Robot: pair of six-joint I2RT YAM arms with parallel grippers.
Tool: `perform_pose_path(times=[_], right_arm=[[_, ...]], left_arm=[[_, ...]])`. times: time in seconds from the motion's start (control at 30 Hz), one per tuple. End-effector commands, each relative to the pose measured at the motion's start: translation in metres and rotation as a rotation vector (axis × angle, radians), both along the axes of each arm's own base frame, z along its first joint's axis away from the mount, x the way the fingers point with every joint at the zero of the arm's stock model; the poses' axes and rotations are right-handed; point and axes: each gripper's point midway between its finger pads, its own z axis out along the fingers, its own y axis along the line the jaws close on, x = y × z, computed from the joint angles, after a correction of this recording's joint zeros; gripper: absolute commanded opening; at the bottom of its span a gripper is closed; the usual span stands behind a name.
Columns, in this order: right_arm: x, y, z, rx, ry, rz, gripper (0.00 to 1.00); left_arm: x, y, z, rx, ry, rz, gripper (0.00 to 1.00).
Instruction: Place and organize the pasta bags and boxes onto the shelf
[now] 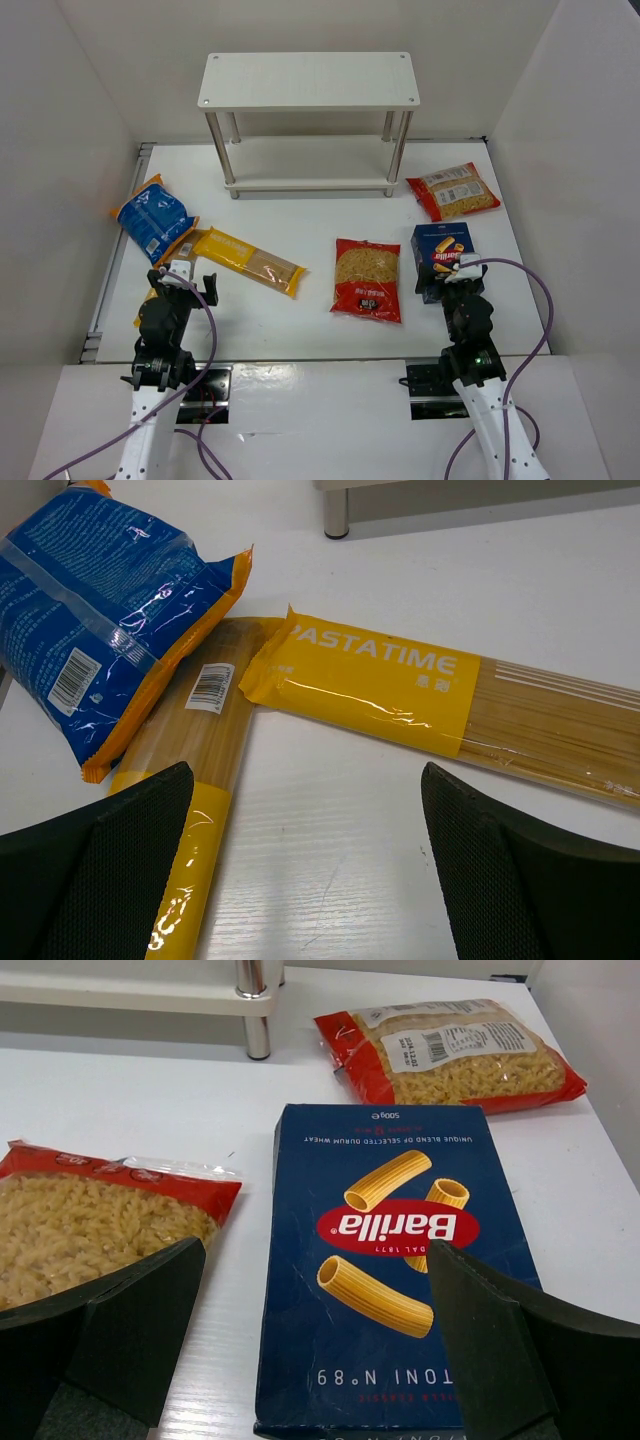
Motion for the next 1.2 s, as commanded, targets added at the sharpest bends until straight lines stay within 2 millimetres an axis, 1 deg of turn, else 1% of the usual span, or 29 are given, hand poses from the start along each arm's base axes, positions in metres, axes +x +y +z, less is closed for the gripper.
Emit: perform_pose_path(times=[0.0, 0.07, 0.1, 0.13, 0.17, 0.2, 0.23, 0.27, 0.3, 0.33, 0.37, 0.43, 0.47, 0.5, 0.57, 0.6, 0.63, 0.7, 0.77, 0.8, 0.83, 0.9, 0.93, 0.97, 1.07, 1.1, 1.13, 1.17], right_arm=[[0.001, 0.0, 0.003, 0.023, -0.059, 0.001, 1.0], [0.001, 0.0, 0.003, 0.023, -0.059, 0.001, 1.0], [0.001, 0.002, 0.006, 0.025, -0.071, 0.011, 1.0], [0.0, 0.007, 0.015, -0.029, -0.089, 0.056, 1.0], [-0.001, 0.015, 0.029, -0.107, -0.132, 0.117, 1.0], [-0.005, 0.022, 0.056, -0.212, -0.204, 0.177, 1.0], [-0.008, 0.02, 0.077, -0.21, -0.256, 0.168, 1.0], [-0.017, 0.018, 0.116, -0.231, -0.353, 0.157, 1.0], [-0.024, 0.016, 0.139, -0.247, -0.418, 0.145, 1.0], [-0.03, 0.016, 0.157, -0.282, -0.468, 0.145, 1.0], [-0.043, 0.01, 0.187, -0.359, -0.536, 0.115, 1.0], [-0.054, 0.011, 0.207, -0.43, -0.584, 0.119, 1.0], [-0.064, 0.008, 0.225, -0.425, -0.622, 0.099, 1.0], [-0.067, 0.005, 0.23, -0.409, -0.627, 0.087, 1.0], [-0.071, 0.0, 0.236, -0.379, -0.601, 0.072, 1.0], [-0.069, -0.002, 0.234, -0.379, -0.573, 0.066, 1.0], [-0.064, -0.004, 0.224, -0.382, -0.518, 0.062, 1.0], [-0.059, -0.008, 0.218, -0.403, -0.456, 0.048, 1.0], [-0.053, -0.012, 0.202, -0.423, -0.362, 0.042, 1.0], [-0.055, -0.014, 0.199, -0.425, -0.338, 0.038, 1.0], [-0.054, -0.014, 0.198, -0.428, -0.322, 0.042, 1.0], [-0.052, -0.02, 0.196, -0.426, -0.302, 0.01, 1.0], [-0.051, -0.019, 0.189, -0.43, -0.276, 0.017, 1.0], [-0.051, -0.015, 0.189, -0.403, -0.279, 0.037, 1.0], [-0.049, -0.013, 0.184, -0.361, -0.268, 0.043, 1.0], [-0.045, -0.014, 0.18, -0.354, -0.257, 0.036, 1.0], [-0.045, -0.015, 0.183, -0.339, -0.27, 0.025, 1.0], [-0.044, -0.021, 0.183, -0.338, -0.271, -0.008, 1.0]], left_arm=[[0.002, 0.0, 0.012, 0.004, -0.11, 0.0, 1.0], [0.002, 0.0, 0.012, 0.004, -0.11, 0.0, 1.0], [0.002, 0.0, 0.012, 0.004, -0.11, 0.0, 1.0], [0.002, 0.0, 0.012, 0.004, -0.11, 0.0, 1.0], [0.002, 0.0, 0.012, 0.004, -0.11, 0.0, 1.0], [0.002, 0.0, 0.012, 0.004, -0.11, 0.0, 1.0], [0.002, 0.0, 0.012, 0.004, -0.11, 0.0, 1.0], [0.002, 0.0, 0.012, 0.004, -0.11, 0.0, 1.0], [0.002, 0.0, 0.012, 0.004, -0.11, 0.0, 1.0], [0.002, 0.0, 0.012, 0.004, -0.11, 0.0, 1.0], [0.002, 0.0, 0.012, 0.004, -0.11, 0.0, 1.0], [0.002, 0.0, 0.012, 0.004, -0.11, 0.0, 1.0], [0.002, 0.0, 0.012, 0.004, -0.11, 0.0, 1.0], [0.002, 0.0, 0.012, 0.004, -0.11, 0.0, 1.0], [0.002, 0.0, 0.012, 0.004, -0.11, 0.0, 1.0], [0.002, 0.0, 0.012, 0.004, -0.11, 0.0, 1.0], [0.002, 0.0, 0.012, 0.004, -0.11, 0.0, 1.0], [0.002, 0.0, 0.012, 0.004, -0.11, 0.0, 1.0], [0.002, 0.0, 0.012, 0.004, -0.11, 0.0, 1.0], [0.002, 0.0, 0.012, 0.004, -0.11, 0.0, 1.0], [0.002, 0.0, 0.012, 0.004, -0.11, 0.0, 1.0], [0.002, 0.0, 0.012, 0.004, -0.11, 0.0, 1.0], [0.002, 0.0, 0.012, 0.004, -0.11, 0.0, 1.0], [0.002, 0.0, 0.012, 0.004, -0.11, 0.0, 1.0], [0.002, 0.0, 0.012, 0.004, -0.11, 0.0, 1.0], [0.002, 0.0, 0.012, 0.004, -0.11, 0.0, 1.0], [0.002, 0.0, 0.012, 0.004, -0.11, 0.0, 1.0], [0.002, 0.0, 0.012, 0.004, -0.11, 0.0, 1.0]])
